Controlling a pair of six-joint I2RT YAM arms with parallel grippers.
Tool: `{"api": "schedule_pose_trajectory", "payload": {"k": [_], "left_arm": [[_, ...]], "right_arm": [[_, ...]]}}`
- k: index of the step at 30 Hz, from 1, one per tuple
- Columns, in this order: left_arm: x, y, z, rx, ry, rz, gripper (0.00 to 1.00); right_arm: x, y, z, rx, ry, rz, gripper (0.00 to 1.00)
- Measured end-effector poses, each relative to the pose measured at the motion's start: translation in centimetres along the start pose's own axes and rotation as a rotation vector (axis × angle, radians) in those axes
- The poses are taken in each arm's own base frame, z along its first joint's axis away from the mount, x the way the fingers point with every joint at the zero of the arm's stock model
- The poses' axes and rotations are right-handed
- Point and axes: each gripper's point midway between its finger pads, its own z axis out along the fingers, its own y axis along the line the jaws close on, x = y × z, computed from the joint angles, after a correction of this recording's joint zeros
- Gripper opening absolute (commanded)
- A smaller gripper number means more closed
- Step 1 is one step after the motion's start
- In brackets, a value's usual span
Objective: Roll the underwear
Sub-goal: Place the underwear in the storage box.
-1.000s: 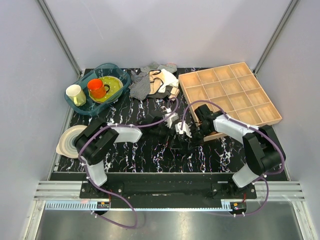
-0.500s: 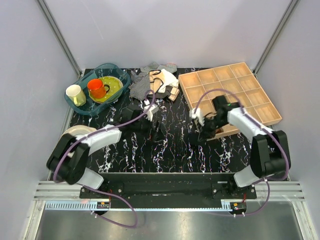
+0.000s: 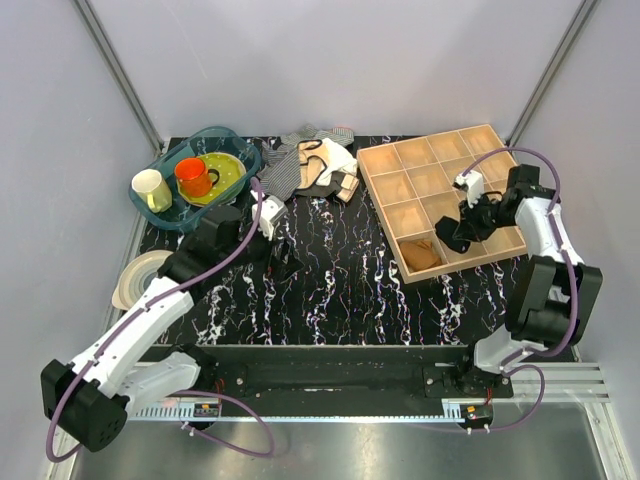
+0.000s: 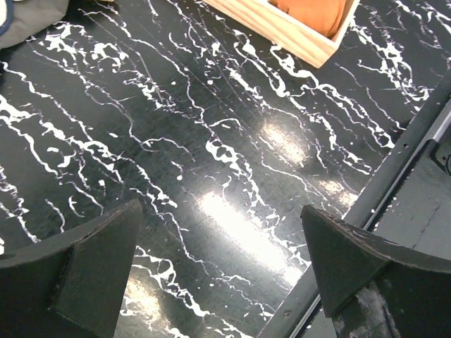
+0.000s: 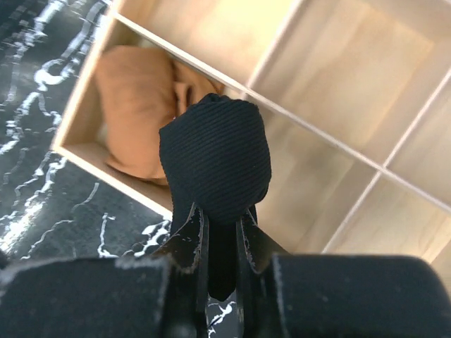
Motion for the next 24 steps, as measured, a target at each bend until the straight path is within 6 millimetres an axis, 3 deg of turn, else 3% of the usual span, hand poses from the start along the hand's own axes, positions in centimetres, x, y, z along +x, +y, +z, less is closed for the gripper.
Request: {"api": "schedule_pose_trajectory", "payload": {"k": [8,14,21,24], "left_arm": [[1.4,0.3,-0.7,-0.024,0.047,0.009,0.99],[1.9,0.3,-0.7,-0.023,0.064,0.01,0.99],[2.2,0.4,-0.6,-0.023,0.079,0.005,0.99],[2.3,0.4,-0.5,-0.023,0.082,0.003,0.99]], "right_arm": [[4.9,-3.2,2.1,0.099,0.132,0.061,0.0],[8.4,-4.2,5.4,0.062,0.207,0.107,0.04],[8.2,-4.4,5.8,0.019,0.197,0.166,0.09],[8.2,-4.4,5.9,0.0,0.196,0.189,0.23]]}}
